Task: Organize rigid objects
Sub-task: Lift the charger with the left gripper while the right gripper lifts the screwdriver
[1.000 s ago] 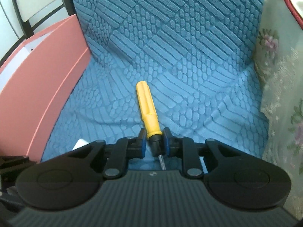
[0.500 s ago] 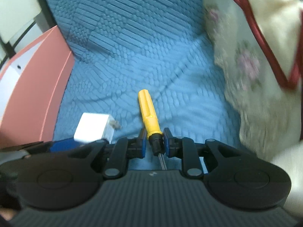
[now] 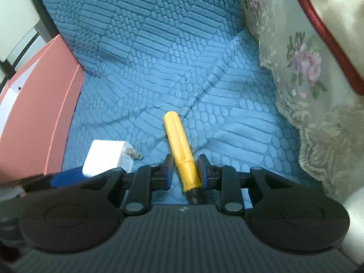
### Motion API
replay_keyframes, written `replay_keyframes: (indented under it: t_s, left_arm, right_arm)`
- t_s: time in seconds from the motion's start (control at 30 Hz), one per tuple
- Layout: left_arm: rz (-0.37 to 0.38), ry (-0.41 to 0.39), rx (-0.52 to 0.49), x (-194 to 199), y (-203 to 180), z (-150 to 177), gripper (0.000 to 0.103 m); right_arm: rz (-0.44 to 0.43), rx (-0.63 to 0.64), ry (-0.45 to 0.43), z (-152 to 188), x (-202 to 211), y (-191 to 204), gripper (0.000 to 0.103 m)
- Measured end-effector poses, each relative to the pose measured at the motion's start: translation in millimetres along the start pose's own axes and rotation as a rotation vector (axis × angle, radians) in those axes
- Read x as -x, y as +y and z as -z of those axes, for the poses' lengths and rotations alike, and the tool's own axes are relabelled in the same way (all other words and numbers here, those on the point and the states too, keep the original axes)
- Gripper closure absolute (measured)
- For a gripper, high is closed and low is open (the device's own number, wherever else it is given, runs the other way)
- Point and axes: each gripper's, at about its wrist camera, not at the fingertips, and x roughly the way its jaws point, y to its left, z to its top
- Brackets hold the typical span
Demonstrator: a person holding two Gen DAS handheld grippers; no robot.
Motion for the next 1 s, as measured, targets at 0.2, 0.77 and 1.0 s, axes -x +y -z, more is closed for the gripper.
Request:
replay_keyframes:
  t_s: [0.2, 0.77, 1.0]
  left_arm:
    - [-0.014, -0.008, 0.023, -5.4, 0.7, -3.7, 0.035]
    - [-0.004, -0.085, 0.043, 11.0, -7.5, -8.5, 0.047]
    - [0.034, -0.126, 0.082, 39.2, -10.3, -8.4, 0.048]
  right_arm:
    - [0.002, 0.041, -0.002, -1.4, -4.2, 4.1, 0.078]
    - [-0.013, 0.098, -0.069, -5.1, 32.8, 16.1, 0.08]
    - [0.0, 0.137, -0.107, -7.7, 58.2, 25.4, 0.08]
